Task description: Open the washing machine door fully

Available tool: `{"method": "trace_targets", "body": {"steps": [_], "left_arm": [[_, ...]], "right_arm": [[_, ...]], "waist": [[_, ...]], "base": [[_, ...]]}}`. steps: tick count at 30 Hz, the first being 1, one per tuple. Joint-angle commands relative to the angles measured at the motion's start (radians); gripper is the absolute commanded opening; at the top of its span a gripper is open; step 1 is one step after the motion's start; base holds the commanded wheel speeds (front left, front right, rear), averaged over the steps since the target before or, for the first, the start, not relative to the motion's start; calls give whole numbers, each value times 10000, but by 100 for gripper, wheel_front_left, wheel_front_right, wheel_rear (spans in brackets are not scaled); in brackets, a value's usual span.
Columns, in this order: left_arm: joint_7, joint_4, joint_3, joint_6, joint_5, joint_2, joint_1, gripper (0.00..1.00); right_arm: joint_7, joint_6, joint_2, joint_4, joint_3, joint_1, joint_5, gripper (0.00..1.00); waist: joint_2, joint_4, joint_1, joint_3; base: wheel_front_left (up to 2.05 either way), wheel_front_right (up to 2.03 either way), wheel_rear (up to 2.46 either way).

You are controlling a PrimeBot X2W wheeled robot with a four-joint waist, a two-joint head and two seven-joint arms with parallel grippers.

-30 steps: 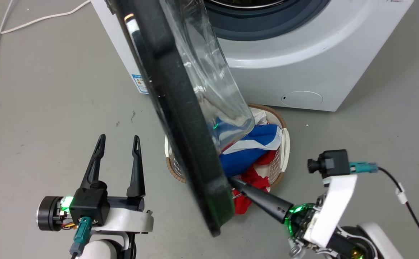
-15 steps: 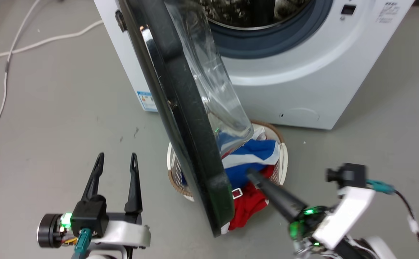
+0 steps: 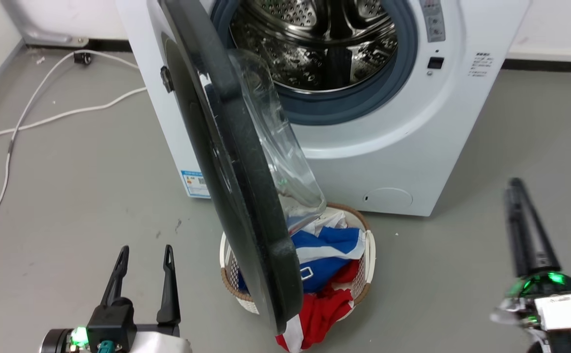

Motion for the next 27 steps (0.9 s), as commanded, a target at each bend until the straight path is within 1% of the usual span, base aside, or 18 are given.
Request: {"method": "trace_targets", "body": {"steps": [1, 2, 4, 7, 9, 10, 11, 12, 15, 17, 19, 20, 22, 27], "left_arm": [[-28, -32, 36, 34, 32, 24, 161, 100], [-28, -46, 44, 43, 35, 23, 212, 100], [-28, -57, 71, 50, 41, 22, 295, 100], [-28, -78, 111, 61, 51, 21, 393, 100], [-28, -109, 130, 66, 57, 20, 422, 100], [-28, -116, 136, 60, 64, 22, 422, 100], [-28, -116, 136, 60, 64, 22, 422, 100], [-28, -126, 153, 47, 72, 22, 427, 100], [-28, -125, 146, 33, 85, 18, 418, 100], [-28, -120, 128, 20, 82, 15, 390, 100], [-28, -119, 110, 4, 77, 11, 360, 100], [-28, -119, 110, 4, 77, 11, 360, 100], [-28, -123, 84, 14, 83, 2, 335, 100], [-28, -97, 52, 20, 78, -4, 301, 100]], "right_arm": [[-641, 29, -279, -72, -68, 132, -875, 100], [-1107, 29, -461, -88, -4, 174, -1538, 100], [-1692, 27, -757, -11, 77, 279, -2972, 100], [-1947, 27, -889, 35, -97, 318, -5290, 100], [-1955, 28, -538, -195, -452, 262, -6903, 100], [-1943, 28, -491, -290, -530, 280, -7837, 100], [-1943, 28, -491, -290, -530, 280, -7837, 100], [-1949, 26, -322, -365, -568, 408, -9356, 100], [-1952, 24, -75, -127, -675, 601, -11018, 100], [-1953, 15, 144, 175, -748, 754, -11773, 100], [-1952, 15, 328, 522, -919, 894, -12239, 100], [-1952, 15, 328, 522, -919, 894, -12239, 100], [-1954, 15, 458, 893, -1096, 989, -12651, 100], [-1955, 15, 724, 1822, -1383, 1181, -12992, 100]], "waist": [[0, -92, 2, -153], [0, -118, 2, -204], [0, -162, 2, -296], [0, -230, 2, -374], [0, -273, 2, -391], [0, -284, 2, -397], [0, -284, 2, -397], [0, -302, 2, -404], [0, -313, 2, -403], [0, -302, 2, -391], [0, -286, 2, -376], [0, -286, 2, -376], [0, -269, 2, -356], [0, -233, 2, -332]], "base": [[0, 0, 0], [0, 0, 0], [0, 0, 0], [0, 0, 0], [0, 0, 0], [0, 0, 0], [0, 0, 0], [0, 0, 0], [0, 0, 0], [0, 0, 0], [0, 0, 0], [0, 0, 0], [0, 0, 0], [0, 0, 0]]}}
